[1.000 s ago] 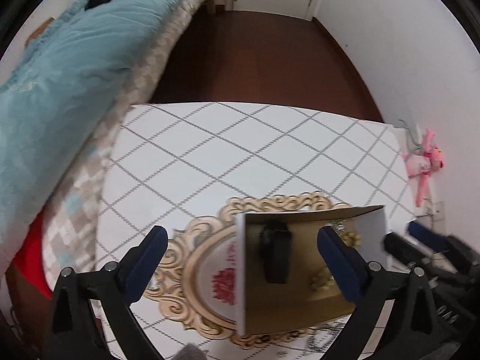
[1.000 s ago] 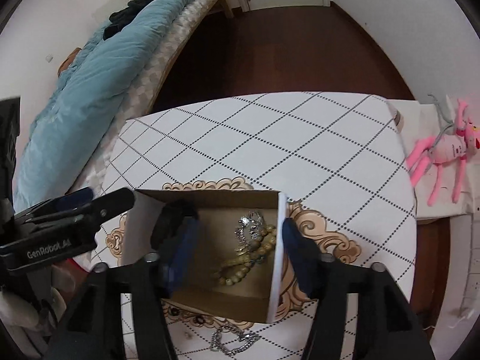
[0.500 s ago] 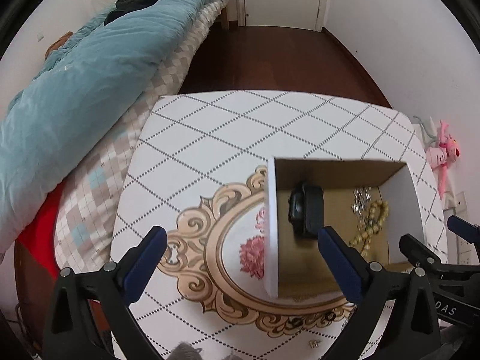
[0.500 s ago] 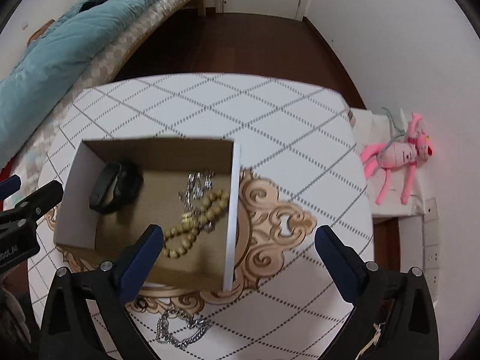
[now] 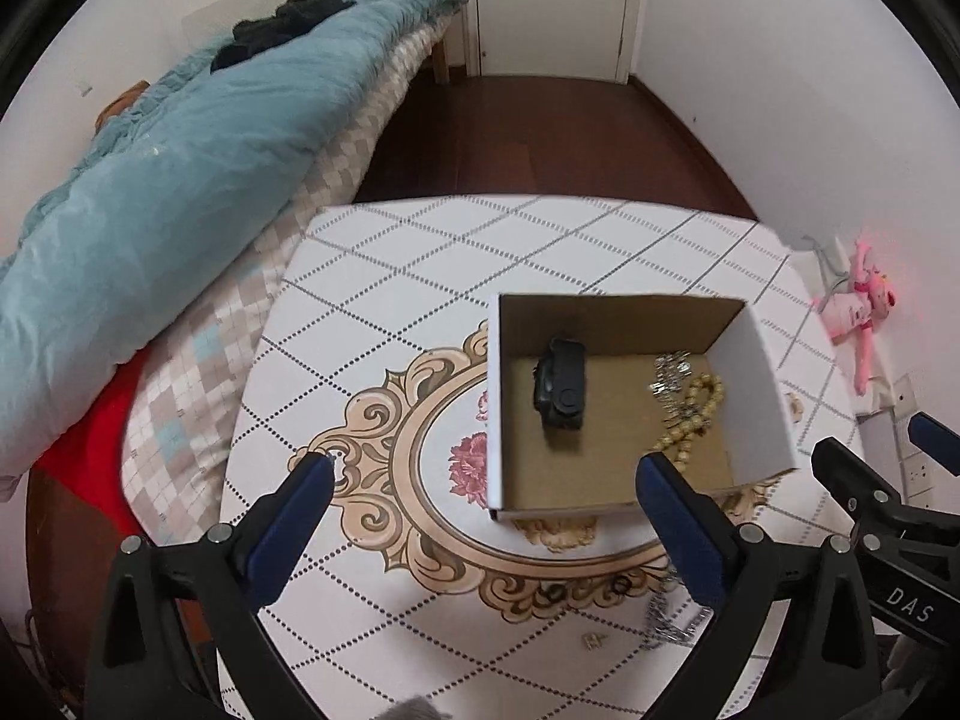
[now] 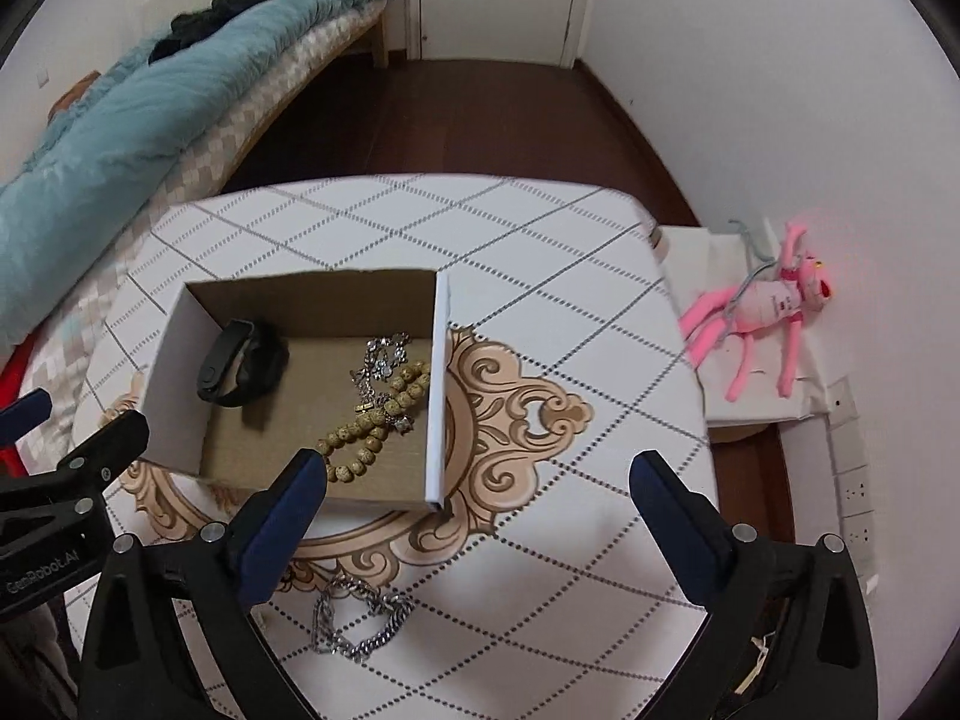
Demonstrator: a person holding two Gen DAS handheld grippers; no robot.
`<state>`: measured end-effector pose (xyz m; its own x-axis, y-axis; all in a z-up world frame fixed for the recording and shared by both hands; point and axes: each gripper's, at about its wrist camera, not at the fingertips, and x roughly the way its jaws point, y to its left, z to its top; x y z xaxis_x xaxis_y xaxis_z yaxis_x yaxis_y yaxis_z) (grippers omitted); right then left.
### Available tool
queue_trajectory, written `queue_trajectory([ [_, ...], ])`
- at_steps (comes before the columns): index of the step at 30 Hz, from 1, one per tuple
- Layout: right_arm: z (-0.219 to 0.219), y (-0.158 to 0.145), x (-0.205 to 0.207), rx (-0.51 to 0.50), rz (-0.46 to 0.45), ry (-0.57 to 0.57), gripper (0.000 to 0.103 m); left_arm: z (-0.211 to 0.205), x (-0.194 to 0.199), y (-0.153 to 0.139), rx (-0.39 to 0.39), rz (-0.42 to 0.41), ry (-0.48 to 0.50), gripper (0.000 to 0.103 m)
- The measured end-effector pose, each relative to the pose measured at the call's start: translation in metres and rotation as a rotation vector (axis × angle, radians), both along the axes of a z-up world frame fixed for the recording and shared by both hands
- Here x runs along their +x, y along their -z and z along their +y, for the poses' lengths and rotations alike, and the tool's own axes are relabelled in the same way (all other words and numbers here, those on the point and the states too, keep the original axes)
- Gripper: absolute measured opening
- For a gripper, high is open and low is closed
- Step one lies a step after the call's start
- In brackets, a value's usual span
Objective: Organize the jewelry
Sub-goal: 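Withdraw both tools from the box, then grasp the thick silver chain with the right gripper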
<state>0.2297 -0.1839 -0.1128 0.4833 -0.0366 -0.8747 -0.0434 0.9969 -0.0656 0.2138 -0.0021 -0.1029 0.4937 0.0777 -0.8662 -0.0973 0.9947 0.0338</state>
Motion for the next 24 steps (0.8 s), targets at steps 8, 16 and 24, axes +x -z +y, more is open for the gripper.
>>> queue_trajectory([
  [8,-0.01,-0.048,-0.038,0.016,-0.107,0.023,0.102,-0.006,-0.036,-0.039,-0.005,-0.08,-0.007,0.103],
  [16,-0.015,-0.09,-0.074,0.048,-0.192,0.019,0.102,-0.005,-0.063,-0.065,-0.02,-0.123,-0.005,0.103],
  [24,-0.016,-0.085,-0.09,0.107,-0.131,0.022,0.102,0.002,-0.079,-0.056,0.001,-0.097,-0.063,0.103],
])
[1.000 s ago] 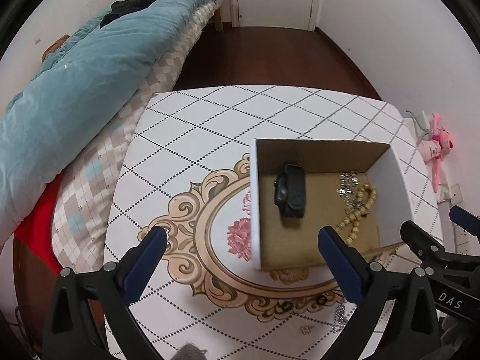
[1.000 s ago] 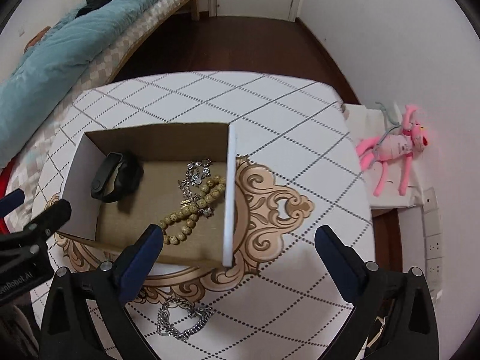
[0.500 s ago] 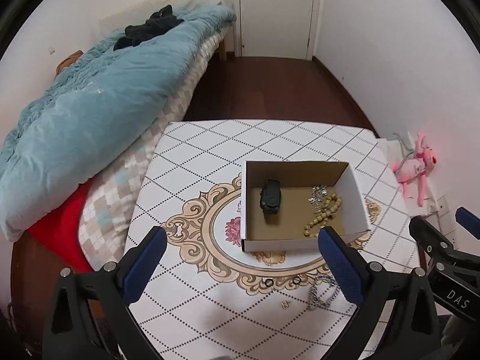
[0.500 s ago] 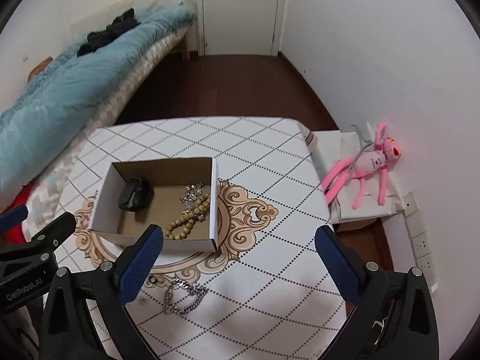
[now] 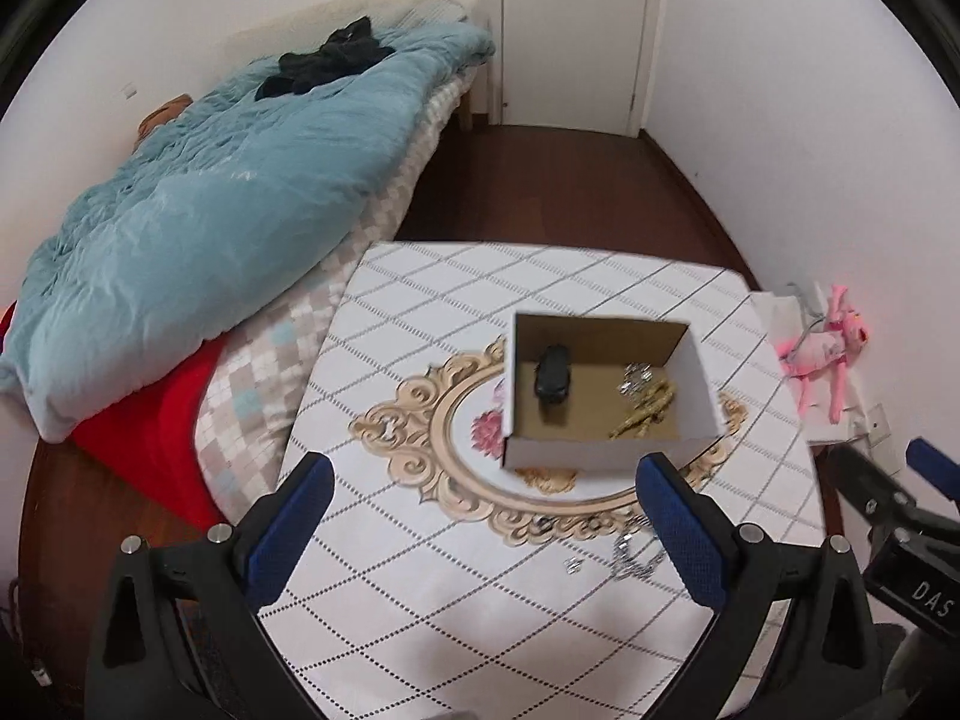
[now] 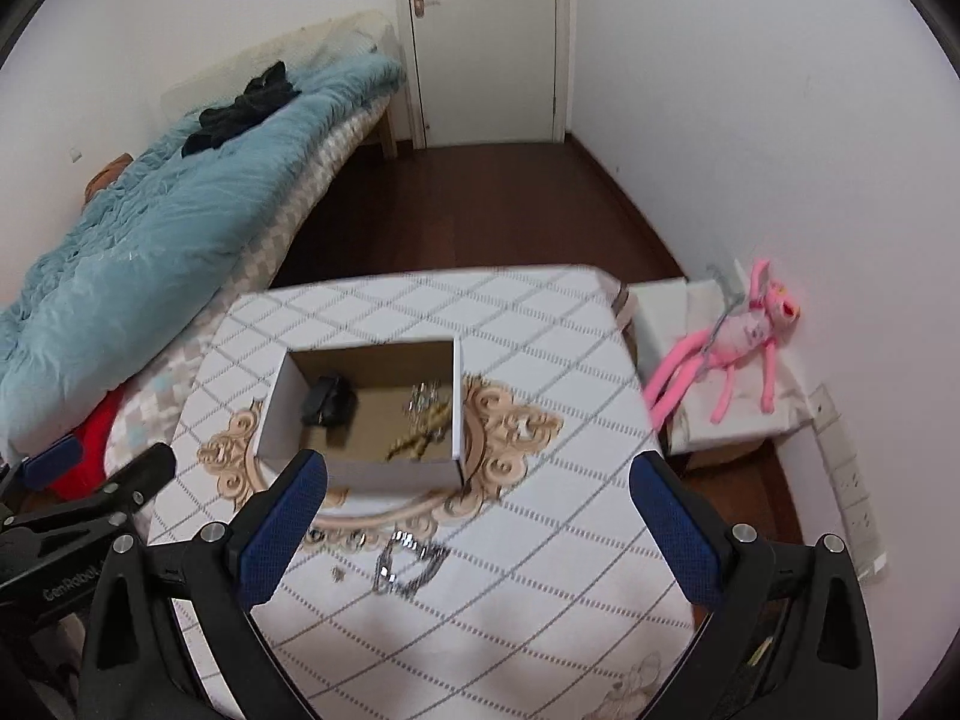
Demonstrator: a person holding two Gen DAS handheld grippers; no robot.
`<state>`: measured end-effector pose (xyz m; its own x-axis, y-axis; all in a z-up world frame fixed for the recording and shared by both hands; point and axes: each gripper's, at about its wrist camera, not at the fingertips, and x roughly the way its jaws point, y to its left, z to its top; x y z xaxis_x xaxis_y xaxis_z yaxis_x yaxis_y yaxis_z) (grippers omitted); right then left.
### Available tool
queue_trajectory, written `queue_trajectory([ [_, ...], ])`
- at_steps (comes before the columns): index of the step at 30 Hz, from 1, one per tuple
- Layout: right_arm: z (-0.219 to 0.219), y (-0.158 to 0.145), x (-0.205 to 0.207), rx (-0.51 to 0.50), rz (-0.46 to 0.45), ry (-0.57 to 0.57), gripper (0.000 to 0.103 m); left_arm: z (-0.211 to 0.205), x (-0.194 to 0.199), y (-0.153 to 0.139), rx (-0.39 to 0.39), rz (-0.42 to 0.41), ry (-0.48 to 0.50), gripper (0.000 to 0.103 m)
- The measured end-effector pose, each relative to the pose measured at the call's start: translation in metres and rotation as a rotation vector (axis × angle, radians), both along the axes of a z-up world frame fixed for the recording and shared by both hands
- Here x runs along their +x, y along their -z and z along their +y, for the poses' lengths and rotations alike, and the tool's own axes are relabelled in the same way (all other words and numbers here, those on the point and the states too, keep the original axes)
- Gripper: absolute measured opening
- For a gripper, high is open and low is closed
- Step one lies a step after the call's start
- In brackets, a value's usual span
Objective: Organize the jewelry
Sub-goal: 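Grasp the thick silver chain with the right gripper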
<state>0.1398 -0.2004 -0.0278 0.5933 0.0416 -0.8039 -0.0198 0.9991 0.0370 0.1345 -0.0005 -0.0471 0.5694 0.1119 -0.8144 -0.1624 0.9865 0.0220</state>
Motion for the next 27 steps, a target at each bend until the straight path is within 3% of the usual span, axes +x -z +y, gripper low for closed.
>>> queue_trajectory([
  [4,0.002,0.051,0.004,0.029,0.115,-0.008,0.102,0.008,-0.001,0.044,0.044,0.078,-0.033,0.103],
  [9,-0.002,0.127,0.015,0.145,0.243,0.005,0.101,0.016,-0.002,0.105,0.046,0.198,-0.05,0.103],
  [11,0.001,0.148,0.018,0.138,0.262,0.012,0.087,0.016,-0.002,0.121,0.058,0.224,-0.047,0.103],
  [17,0.014,0.188,0.028,0.063,0.293,0.007,0.066,0.011,-0.003,0.147,0.063,0.253,-0.009,0.103],
  [18,0.018,0.187,0.027,0.026,0.251,-0.008,0.062,0.009,-0.002,0.149,0.06,0.255,-0.002,0.103],
  [21,0.027,0.188,0.025,-0.008,0.214,-0.053,0.042,0.001,-0.001,0.153,0.038,0.264,0.02,0.102],
  [22,0.029,0.188,0.024,-0.004,0.208,-0.07,0.02,-0.002,-0.001,0.154,0.03,0.266,0.031,0.102],
  [23,0.032,0.188,0.023,-0.013,0.212,-0.08,0.009,-0.007,-0.001,0.155,0.024,0.267,0.043,0.102],
  [27,0.02,0.185,0.02,-0.002,0.214,-0.053,0.006,-0.023,-0.003,0.154,-0.011,0.259,0.089,0.102],
])
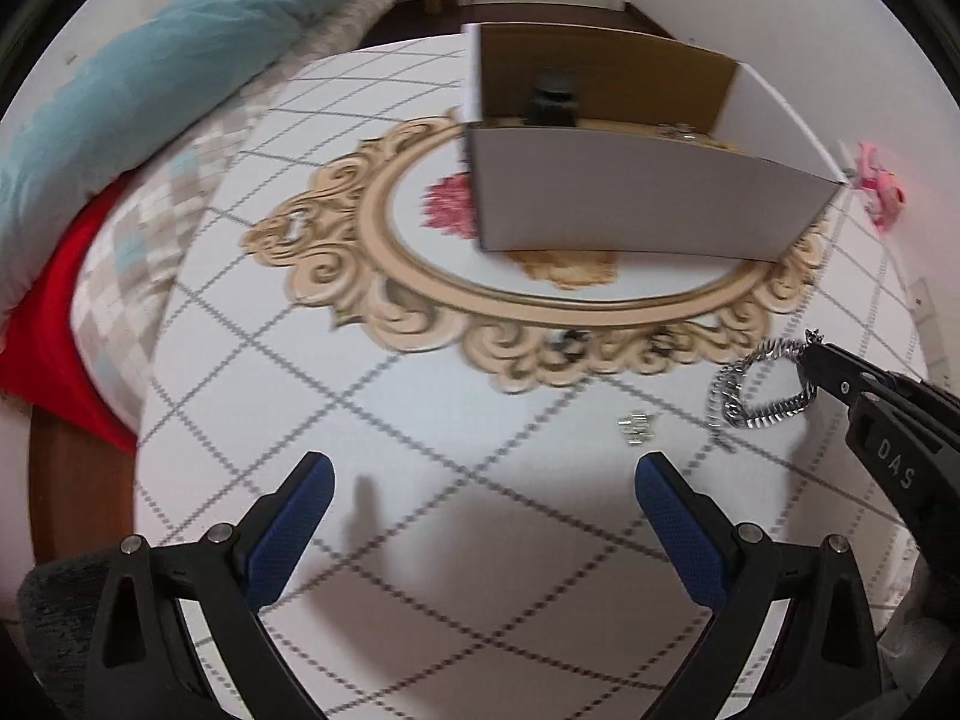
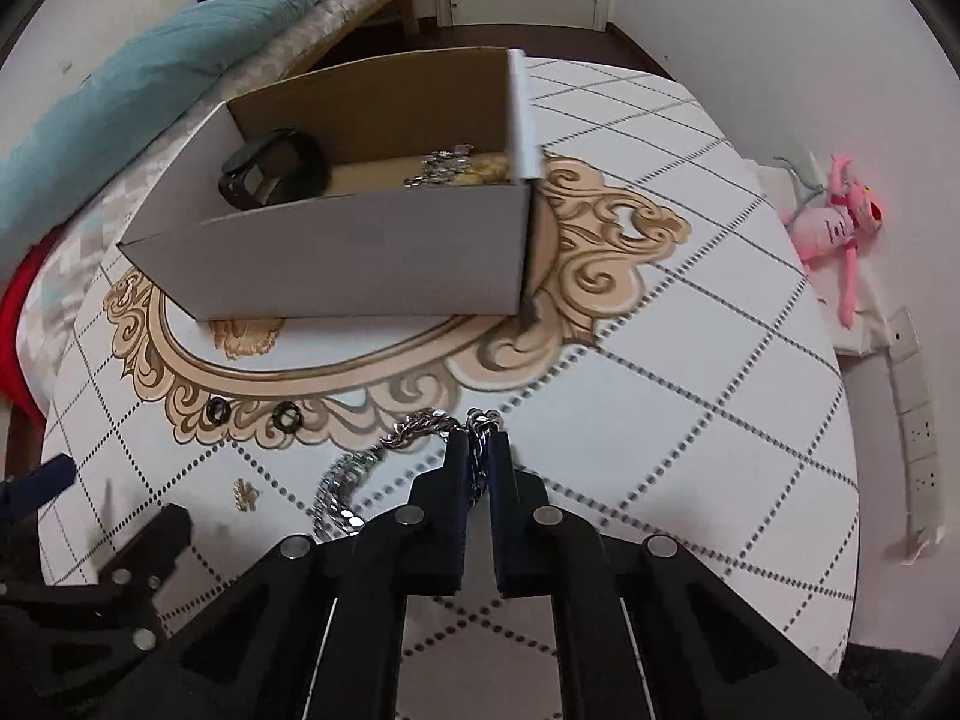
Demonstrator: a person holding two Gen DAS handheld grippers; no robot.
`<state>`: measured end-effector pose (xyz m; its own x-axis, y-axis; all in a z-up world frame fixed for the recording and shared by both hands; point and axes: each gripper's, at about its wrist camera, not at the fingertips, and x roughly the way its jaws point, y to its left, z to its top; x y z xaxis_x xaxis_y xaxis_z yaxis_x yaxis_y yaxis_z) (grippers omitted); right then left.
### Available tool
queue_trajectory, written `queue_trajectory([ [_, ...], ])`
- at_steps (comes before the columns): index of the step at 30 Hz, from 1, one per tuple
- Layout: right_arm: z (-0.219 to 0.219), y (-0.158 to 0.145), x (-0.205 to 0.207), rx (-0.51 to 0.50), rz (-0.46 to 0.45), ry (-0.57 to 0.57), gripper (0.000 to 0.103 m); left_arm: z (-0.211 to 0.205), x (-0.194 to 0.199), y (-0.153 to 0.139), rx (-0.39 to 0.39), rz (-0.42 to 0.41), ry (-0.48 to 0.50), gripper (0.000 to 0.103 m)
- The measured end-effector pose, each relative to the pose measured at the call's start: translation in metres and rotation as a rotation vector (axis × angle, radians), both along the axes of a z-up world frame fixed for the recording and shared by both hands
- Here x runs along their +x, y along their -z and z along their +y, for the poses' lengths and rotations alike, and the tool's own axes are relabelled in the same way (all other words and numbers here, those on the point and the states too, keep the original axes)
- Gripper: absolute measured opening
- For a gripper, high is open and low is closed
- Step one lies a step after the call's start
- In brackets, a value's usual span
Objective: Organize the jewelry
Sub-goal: 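Grasp the thick silver chain with the right gripper, then lift the silver chain with the right gripper toward the box while the left grasps an earring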
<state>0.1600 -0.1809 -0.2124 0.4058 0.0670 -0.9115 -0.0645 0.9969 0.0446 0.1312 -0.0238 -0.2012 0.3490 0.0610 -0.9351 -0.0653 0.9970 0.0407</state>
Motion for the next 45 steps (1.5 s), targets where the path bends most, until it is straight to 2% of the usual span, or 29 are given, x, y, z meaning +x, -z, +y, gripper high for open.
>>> queue_trajectory([
  [5,-0.043,-0.009,-0.011,0.037,0.004,0.098,0.006,-0.019,0.002,-0.001,-0.036,-0.012,0.048,0.101],
  [9,-0.067,-0.012,-0.017,0.063,0.012,0.155,0.005,-0.032,0.005,0.002,-0.044,-0.01,0.074,0.088],
  [12,-0.076,-0.012,-0.017,0.068,0.013,0.176,0.004,-0.04,0.006,0.004,-0.047,-0.009,0.087,0.073],
  [15,-0.078,-0.011,-0.017,0.071,0.015,0.18,0.004,-0.044,0.008,0.006,-0.052,0.002,0.097,0.046],
  [21,-0.075,-0.008,-0.017,0.068,0.019,0.18,0.004,-0.04,0.013,0.005,-0.057,-0.007,0.096,0.028],
  [24,-0.076,-0.006,-0.017,0.073,0.023,0.183,0.004,-0.039,0.015,0.005,-0.067,-0.006,0.094,0.011],
  [30,-0.075,-0.013,-0.018,0.092,0.007,0.18,0.004,-0.037,0.011,0.002,-0.091,-0.006,0.094,0.006],
  [35,-0.067,-0.035,-0.017,0.138,-0.032,0.15,0.004,-0.031,0.006,-0.01,-0.128,-0.013,0.096,0.004],
  [39,-0.06,-0.058,-0.015,0.178,-0.065,0.125,0.004,-0.019,0.005,-0.028,-0.171,-0.029,0.081,0.004],
  [45,-0.049,-0.102,-0.011,0.228,-0.134,0.071,0.004,0.005,0.009,-0.071,-0.232,-0.094,0.046,0.004],
])
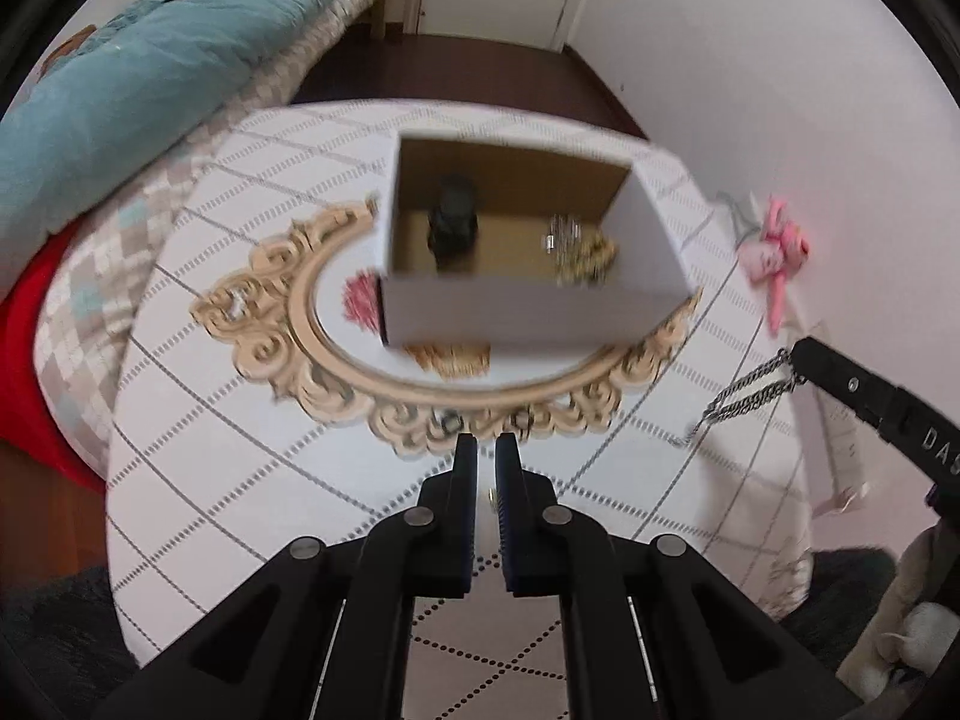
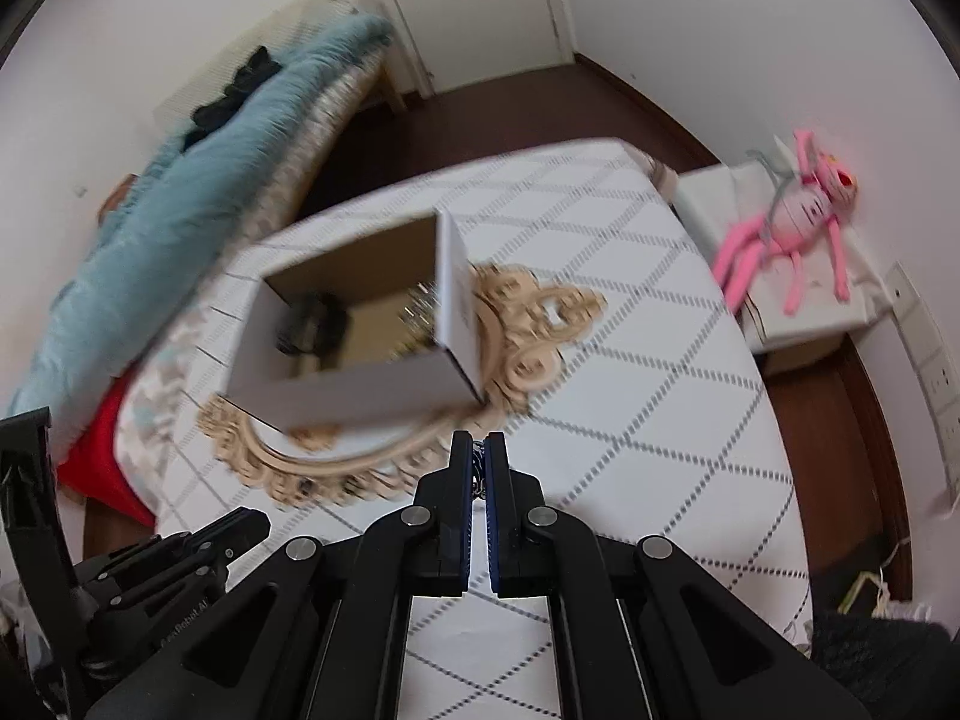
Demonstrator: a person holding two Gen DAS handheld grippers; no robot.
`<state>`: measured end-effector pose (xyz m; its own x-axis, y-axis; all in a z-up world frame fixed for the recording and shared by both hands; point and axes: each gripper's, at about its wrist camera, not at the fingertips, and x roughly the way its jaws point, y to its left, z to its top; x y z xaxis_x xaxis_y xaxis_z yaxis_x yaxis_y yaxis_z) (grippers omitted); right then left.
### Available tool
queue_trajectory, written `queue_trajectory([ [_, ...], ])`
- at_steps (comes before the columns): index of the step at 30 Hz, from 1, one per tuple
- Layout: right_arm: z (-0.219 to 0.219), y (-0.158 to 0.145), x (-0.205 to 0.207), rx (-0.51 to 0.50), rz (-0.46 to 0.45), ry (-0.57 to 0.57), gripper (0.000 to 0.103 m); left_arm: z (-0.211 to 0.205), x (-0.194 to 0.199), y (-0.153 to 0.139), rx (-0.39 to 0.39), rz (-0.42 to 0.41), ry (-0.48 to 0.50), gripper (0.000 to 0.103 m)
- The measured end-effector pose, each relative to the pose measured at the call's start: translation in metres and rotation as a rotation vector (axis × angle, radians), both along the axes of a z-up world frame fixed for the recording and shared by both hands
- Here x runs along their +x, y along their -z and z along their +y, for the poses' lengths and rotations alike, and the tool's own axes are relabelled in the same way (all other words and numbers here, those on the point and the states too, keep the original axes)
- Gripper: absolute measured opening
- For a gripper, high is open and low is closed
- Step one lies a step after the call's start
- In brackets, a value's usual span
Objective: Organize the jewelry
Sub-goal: 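Lift the silver chain with the right gripper toward the box while the left grasps an earring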
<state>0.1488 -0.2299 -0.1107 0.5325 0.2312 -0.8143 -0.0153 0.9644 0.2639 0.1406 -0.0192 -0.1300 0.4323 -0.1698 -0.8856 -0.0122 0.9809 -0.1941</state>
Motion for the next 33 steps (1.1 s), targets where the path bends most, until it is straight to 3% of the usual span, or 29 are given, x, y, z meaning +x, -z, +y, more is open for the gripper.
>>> queue_trajectory([
  [6,0.009,-0.047,0.012,0.038,-0.079,-0.052,0.004,0.018,0.018,-0.045,-0.03,-0.076,-0.022,0.004],
  [9,0.015,-0.067,0.022,0.057,-0.111,-0.077,0.004,0.021,0.03,-0.054,-0.034,-0.092,-0.016,0.004],
  [15,0.028,-0.083,0.033,0.047,-0.142,-0.11,0.004,0.019,0.028,-0.023,-0.056,0.0,-0.02,0.007],
  [18,0.028,-0.074,0.028,0.05,-0.121,-0.109,0.004,0.014,0.019,0.007,-0.07,0.073,-0.02,0.009],
  [21,0.024,-0.056,0.022,0.053,-0.086,-0.095,0.004,0.007,0.008,0.032,-0.06,0.123,-0.012,0.038],
  [30,-0.001,0.024,-0.009,0.061,0.069,-0.006,0.004,-0.023,-0.005,0.071,0.012,0.159,0.019,0.039],
  [33,-0.009,0.041,-0.016,0.059,0.099,0.02,0.004,-0.031,-0.005,0.073,0.05,0.136,0.029,0.039],
])
